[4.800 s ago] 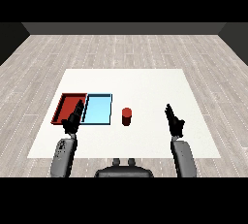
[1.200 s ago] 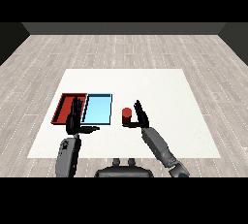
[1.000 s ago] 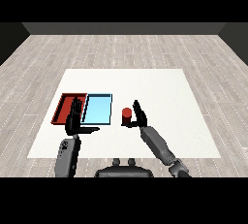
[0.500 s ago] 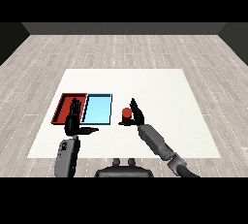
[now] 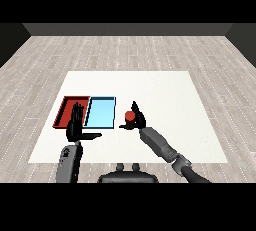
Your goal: Pick the red can and put it in the red box
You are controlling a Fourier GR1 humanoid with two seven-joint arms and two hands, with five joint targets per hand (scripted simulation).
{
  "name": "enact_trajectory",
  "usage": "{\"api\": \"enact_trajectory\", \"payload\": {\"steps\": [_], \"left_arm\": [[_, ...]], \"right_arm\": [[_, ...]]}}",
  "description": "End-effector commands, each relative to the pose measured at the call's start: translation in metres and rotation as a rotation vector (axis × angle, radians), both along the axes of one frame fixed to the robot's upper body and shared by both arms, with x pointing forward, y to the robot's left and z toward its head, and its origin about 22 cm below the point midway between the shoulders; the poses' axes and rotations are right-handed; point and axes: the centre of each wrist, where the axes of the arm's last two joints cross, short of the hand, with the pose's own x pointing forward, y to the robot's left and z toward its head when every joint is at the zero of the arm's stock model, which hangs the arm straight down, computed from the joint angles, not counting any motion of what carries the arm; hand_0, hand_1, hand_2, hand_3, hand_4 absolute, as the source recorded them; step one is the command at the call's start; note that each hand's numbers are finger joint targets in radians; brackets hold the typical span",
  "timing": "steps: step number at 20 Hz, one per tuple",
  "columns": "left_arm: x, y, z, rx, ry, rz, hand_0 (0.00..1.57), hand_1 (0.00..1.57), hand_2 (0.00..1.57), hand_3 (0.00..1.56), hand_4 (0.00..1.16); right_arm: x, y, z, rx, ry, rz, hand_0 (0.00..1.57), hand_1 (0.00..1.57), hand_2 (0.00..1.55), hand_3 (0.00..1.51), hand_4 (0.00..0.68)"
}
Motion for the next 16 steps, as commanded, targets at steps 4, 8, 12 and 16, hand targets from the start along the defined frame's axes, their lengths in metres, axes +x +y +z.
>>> {"api": "enact_trajectory", "payload": {"steps": [4,8,12,16], "left_arm": [[0.015,0.0,0.01,-0.009,-0.014,0.004,0.0,0.0,0.0,0.0,0.0],[0.006,0.017,-0.011,0.004,-0.004,0.006,0.0,0.0,0.0,0.0,0.0],[0.0,0.005,-0.013,0.002,-0.006,-0.008,0.0,0.0,0.0,0.0,0.0],[-0.007,0.003,0.009,0.013,0.002,0.01,0.0,0.0,0.0,0.0,0.0]], "right_arm": [[-0.008,0.006,-0.004,-0.015,0.048,-0.09,0.0,0.0,0.0,0.0,0.0],[0.003,0.007,0.001,-0.148,0.048,-0.173,1.46,1.46,1.46,1.42,0.611],[0.009,0.0,-0.005,-0.149,0.046,-0.164,1.47,1.47,1.46,1.4,0.6],[0.013,0.019,0.017,-0.169,-0.004,-0.159,1.45,1.45,1.44,1.4,0.594]]}}
